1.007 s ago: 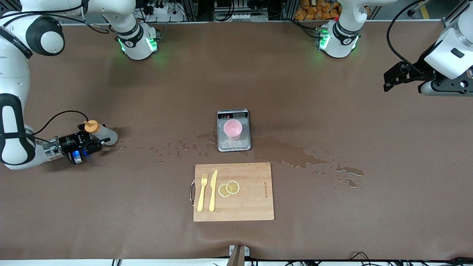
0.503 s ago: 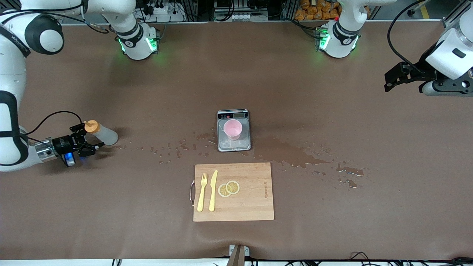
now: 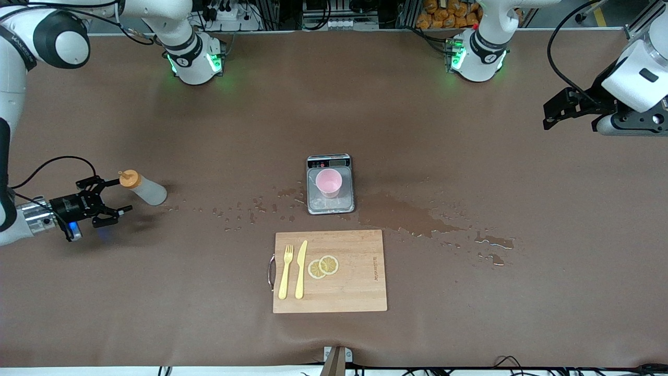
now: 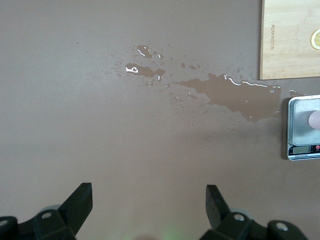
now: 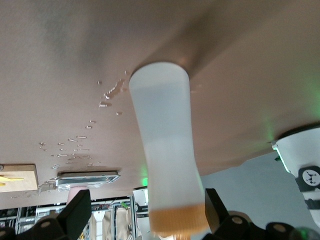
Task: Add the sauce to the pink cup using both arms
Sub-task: 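Open the right gripper and release the bottle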
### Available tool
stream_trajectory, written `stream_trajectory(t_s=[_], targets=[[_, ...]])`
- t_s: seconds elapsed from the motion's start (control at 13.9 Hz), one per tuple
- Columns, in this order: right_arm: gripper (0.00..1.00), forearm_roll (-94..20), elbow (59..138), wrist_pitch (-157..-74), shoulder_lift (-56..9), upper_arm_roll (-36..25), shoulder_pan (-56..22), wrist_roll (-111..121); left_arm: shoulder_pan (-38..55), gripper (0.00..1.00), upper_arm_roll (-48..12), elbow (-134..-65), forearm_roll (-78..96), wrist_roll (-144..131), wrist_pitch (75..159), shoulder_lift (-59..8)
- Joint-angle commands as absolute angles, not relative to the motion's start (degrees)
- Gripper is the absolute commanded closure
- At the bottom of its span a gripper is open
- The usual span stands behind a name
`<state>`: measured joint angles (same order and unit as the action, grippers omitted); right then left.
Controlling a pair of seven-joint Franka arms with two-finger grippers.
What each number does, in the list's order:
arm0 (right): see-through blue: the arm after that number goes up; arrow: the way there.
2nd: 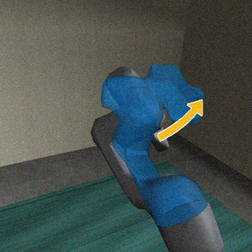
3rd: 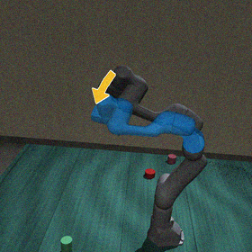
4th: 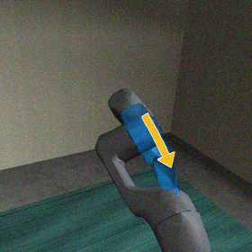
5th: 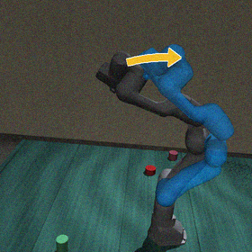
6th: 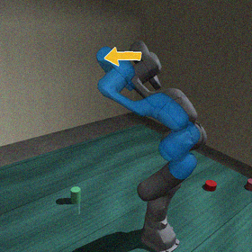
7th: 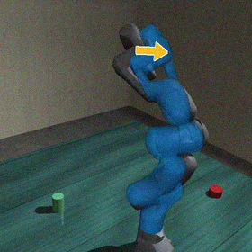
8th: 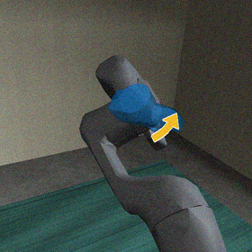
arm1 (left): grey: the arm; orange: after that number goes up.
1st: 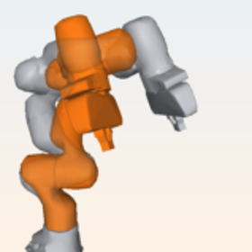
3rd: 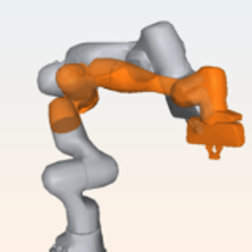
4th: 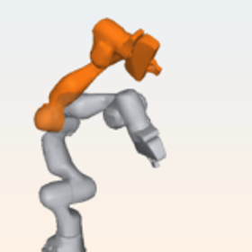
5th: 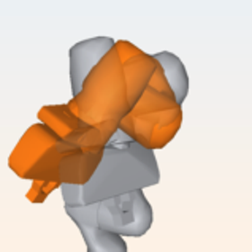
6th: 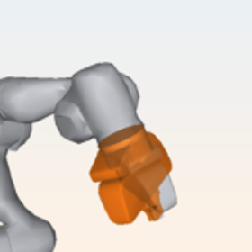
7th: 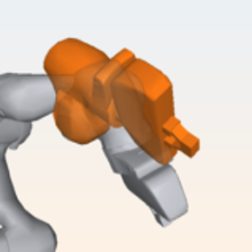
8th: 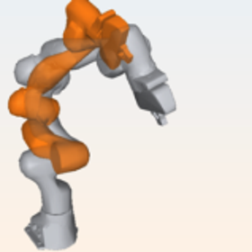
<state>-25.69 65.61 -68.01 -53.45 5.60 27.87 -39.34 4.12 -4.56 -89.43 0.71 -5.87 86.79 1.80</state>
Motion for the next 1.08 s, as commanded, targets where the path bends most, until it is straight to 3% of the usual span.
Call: stream_trajectory(t_s=[0.0,1.01], targets=[[0.00,-22.60,61.89,-65.57,-51.68,5.80,27.25,-41.31,3.87,0.00,-4.83,-89.47,0.09,-6.42,86.31,2.55],[0.00,-8.53,59.15,-65.30,-38.68,5.89,14.42,-41.22,3.78,0.00,-4.48,-89.47,-0.26,-6.15,86.31,2.29]])
